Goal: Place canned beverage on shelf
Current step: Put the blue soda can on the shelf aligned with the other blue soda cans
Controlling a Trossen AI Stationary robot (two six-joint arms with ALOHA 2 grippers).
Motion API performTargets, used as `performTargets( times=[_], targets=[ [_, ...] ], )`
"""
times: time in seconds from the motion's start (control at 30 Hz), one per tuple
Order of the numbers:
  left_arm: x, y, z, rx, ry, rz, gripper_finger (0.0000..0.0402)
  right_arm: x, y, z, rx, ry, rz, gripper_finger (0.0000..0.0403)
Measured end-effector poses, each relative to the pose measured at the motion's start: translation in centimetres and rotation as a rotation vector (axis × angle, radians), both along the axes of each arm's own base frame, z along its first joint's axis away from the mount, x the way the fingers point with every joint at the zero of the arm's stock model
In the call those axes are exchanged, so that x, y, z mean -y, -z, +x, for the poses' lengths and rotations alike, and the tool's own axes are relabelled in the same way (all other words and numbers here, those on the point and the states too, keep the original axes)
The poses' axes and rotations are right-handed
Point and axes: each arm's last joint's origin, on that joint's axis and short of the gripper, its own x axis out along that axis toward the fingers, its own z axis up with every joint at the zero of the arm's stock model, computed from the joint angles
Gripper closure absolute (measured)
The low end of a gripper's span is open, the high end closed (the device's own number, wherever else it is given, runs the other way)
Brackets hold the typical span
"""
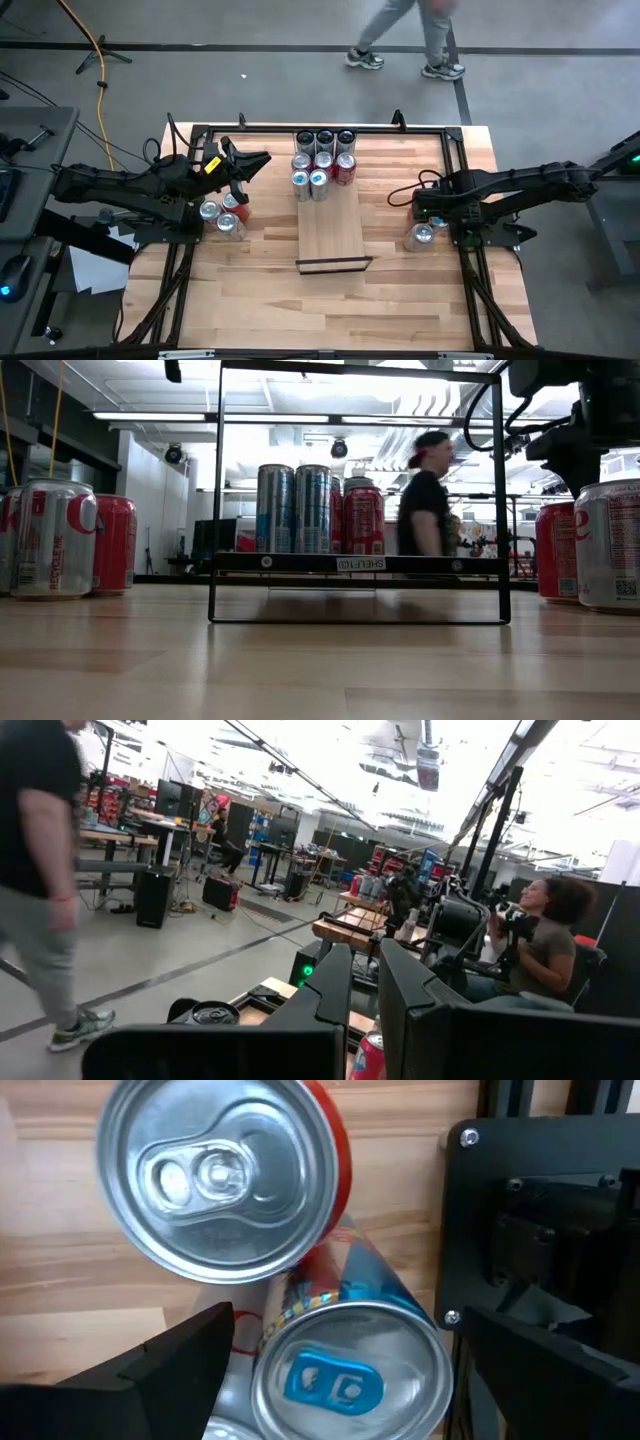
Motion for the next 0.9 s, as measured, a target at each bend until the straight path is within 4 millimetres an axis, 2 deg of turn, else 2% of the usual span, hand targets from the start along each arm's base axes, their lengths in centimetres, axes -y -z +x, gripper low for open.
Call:
performTargets(
  times=[0.17,0.5,0.57,0.67,0.77,0.9],
  targets=[
    [0.0,0.1,0.0,-0.006,0.0,0.0,0.0398,0.0,0.0,0.0,0.0,0.004,-0.016,0.005],
    [0.0,0.2,0.1,-0.026,0.0,0.001,0.0398,0.0,0.0,-0.2,-0.022,-0.009,-0.005,0.0184],
    [0.0,0.2,0.1,-0.026,0.0,0.001,0.0398,0.0,-0.4,-0.3,-0.034,-0.03,0.002,0.0185],
    [0.0,0.2,0.1,-0.026,0.0,0.001,0.0398,0.0,-1.9,-0.4,-0.033,-0.051,0.005,0.0185],
    [0.0,0.2,0.1,-0.026,-0.001,0.001,0.0398,0.1,-4.3,-0.6,-0.016,-0.061,-0.014,0.0185],
    [0.0,0.2,0.1,-0.026,-0.001,0.001,0.0398,0.2,-7.7,-0.3,0.111,-0.116,-0.047,0.0185]
  ],
)
